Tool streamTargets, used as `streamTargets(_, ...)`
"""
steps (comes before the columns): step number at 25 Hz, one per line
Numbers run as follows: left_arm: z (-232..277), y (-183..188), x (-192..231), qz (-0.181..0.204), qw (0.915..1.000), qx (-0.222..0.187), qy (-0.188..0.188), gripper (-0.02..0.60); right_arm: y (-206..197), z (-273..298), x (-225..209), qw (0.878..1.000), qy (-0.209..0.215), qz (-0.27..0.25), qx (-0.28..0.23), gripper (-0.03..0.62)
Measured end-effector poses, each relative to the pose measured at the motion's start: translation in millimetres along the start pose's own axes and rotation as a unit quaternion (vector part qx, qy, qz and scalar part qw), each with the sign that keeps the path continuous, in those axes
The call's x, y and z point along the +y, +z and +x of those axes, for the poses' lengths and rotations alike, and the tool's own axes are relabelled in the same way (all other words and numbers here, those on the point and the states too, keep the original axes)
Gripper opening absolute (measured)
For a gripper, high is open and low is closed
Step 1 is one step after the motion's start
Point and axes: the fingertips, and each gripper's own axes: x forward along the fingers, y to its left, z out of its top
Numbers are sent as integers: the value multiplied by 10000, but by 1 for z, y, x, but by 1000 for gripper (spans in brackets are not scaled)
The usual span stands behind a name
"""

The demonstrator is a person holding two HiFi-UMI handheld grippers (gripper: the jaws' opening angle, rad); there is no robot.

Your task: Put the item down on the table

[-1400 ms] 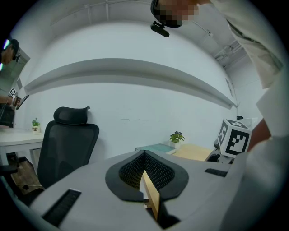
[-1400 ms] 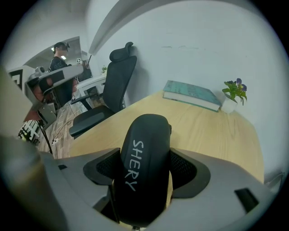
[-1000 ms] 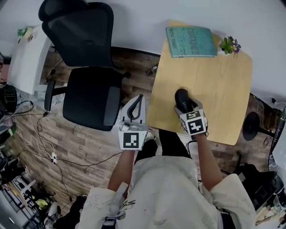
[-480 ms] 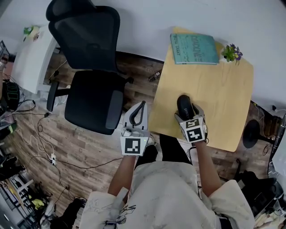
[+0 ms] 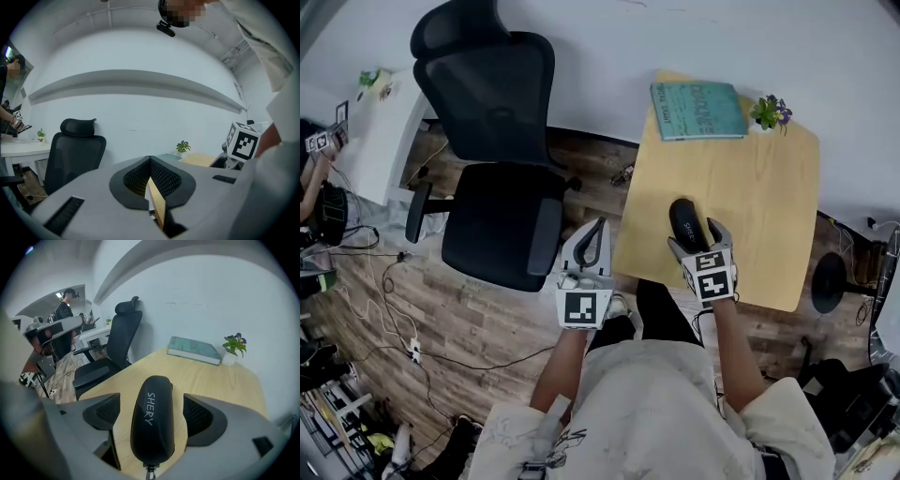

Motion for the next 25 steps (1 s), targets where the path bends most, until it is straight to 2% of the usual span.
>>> streamTargets(7, -21, 19, -7, 114, 9994, -262, -196, 6, 6, -38, 7, 9978, -241, 347, -508, 407)
streamTargets(16, -42, 39, -21, 262, 9971, -580, -419, 6, 16, -94, 10, 9850, -611, 824, -1386, 405)
streamTargets(19, -46, 46, -26, 271, 9965, -618, -495, 6, 23, -115, 8, 9756, -789, 951, -1815, 405)
streamTargets(25, -55, 59, -36, 342, 9951, -700, -615, 6, 41, -169, 0, 9436, -1240, 1032, -2891, 405)
